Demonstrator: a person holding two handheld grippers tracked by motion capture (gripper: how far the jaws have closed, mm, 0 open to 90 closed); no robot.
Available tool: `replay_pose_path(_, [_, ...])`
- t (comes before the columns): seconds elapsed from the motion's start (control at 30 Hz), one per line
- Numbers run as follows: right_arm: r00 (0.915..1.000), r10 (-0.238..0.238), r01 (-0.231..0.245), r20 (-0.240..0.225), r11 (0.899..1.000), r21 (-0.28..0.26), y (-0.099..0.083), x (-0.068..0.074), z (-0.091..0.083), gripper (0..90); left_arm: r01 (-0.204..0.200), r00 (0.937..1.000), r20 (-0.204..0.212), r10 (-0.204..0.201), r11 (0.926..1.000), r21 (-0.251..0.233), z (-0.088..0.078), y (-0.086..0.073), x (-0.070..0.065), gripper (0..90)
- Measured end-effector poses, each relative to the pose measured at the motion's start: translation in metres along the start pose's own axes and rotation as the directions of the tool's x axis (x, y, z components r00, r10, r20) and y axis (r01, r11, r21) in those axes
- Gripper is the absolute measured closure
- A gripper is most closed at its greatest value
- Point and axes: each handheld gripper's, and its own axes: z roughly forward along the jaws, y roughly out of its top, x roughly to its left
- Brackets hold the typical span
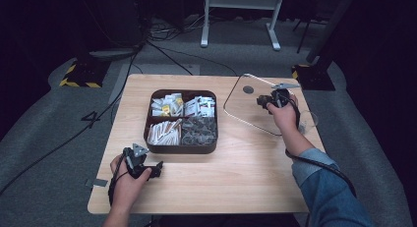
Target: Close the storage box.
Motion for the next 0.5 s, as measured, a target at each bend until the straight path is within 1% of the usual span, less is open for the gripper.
replay_pose_path(0.07, [1.0000, -0.002, 0.002, -0.001, 1.000, 0.001, 0.001, 0.000, -0.002, 59.1, 0.000, 1.0000, 0.000, 0.000, 1.0000, 0.001, 0.000, 0.000, 0.000, 4.6])
replay_pose_path(0.13, [0.9997, -0.023, 0.023, -0.008, 1.000, 0.001, 0.004, 0.003, -0.007, 59.1, 0.001, 1.0000, 0.001, -0.001, 1.0000, 0.001, 0.000, 0.000, 0.000, 4.6])
replay_pose_path(0.17, [0.9997, -0.023, 0.023, -0.008, 1.000, 0.001, 0.004, 0.003, -0.007, 59.1, 0.001, 1.0000, 0.001, -0.001, 1.0000, 0.001, 0.000, 0.000, 0.000, 4.6])
replay_pose_path(0.23, [0.9991, -0.039, 0.039, -0.018, 0.999, -0.001, 0.006, 0.005, -0.011, 59.1, 0.001, 1.0000, 0.001, -0.001, 1.0000, 0.001, 0.000, 0.000, 0.000, 4.6])
replay_pose_path(0.27, [0.9990, -0.040, 0.040, -0.022, 0.999, -0.008, 0.008, 0.007, -0.015, 59.1, 0.002, 1.0000, 0.001, -0.002, 1.0000, 0.001, 0.000, 0.000, 0.000, 4.6])
replay_pose_path(0.4, [0.9992, -0.032, 0.032, -0.025, 0.999, -0.012, 0.011, 0.009, -0.021, 59.1, 0.002, 1.0000, 0.001, -0.002, 1.0000, 0.001, 0.000, 0.000, 0.000, 4.6])
replay_pose_path(0.5, [0.9990, -0.037, 0.037, -0.026, 0.999, -0.019, 0.014, 0.010, -0.025, 59.1, 0.004, 1.0000, 0.000, -0.004, 1.0000, 0.001, 0.000, 0.000, 0.000, 4.5])
